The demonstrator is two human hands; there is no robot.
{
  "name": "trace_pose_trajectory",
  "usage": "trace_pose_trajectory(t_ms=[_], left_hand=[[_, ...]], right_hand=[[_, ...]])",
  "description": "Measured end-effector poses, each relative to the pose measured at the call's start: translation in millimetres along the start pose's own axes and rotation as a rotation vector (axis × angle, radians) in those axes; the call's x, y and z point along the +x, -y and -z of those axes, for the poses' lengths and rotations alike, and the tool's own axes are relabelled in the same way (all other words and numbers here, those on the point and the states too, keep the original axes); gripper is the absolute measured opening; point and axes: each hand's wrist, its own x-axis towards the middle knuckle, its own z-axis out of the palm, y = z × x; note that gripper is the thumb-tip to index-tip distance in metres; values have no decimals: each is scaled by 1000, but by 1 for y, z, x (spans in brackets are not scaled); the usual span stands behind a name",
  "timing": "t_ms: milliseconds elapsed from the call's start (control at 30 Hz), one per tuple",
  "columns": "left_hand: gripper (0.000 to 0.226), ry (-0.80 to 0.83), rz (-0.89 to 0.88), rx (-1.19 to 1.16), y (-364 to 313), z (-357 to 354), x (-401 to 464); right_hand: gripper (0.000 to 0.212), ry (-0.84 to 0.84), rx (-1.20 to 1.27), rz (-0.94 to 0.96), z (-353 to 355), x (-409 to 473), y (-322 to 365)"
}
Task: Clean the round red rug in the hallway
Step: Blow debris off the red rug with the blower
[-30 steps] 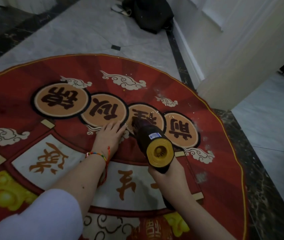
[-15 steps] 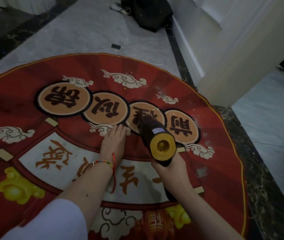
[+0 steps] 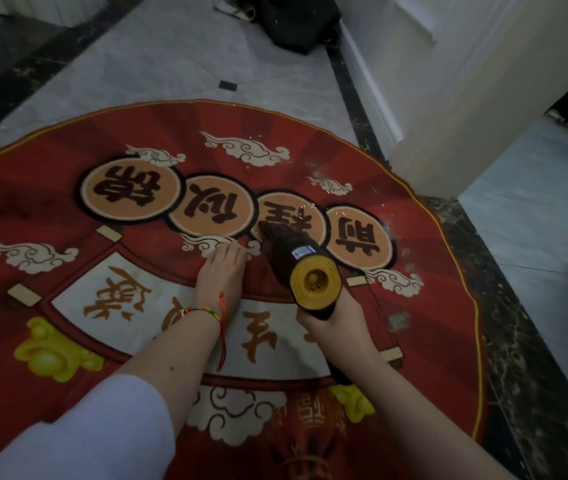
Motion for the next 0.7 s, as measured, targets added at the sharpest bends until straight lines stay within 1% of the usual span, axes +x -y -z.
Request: trace_pose_trajectory(t_ms=[67,133,267,333,533,700], left_hand=[[35,-39,-1,-41,3,-3,-7],[37,-31,15,-80,3,-1,-11],[38,-57,33,-96,0,1,-18],[38,-62,44,-97,-1,0,-21],[48,-22,14,-70,3,2,-29],[50,-22,22,-40,2,2,-30]], right_hand=[[27,1,-27,31,7,-19,-5],[22,-11,-27,37,9,-23,-6],[27,-19,30,-8,-2,-9,2],[29,-22,42,6,-6,-5,4],[25,2,3,65,-1,-37,-5],[25,-15,20,78,-15,-16,2]])
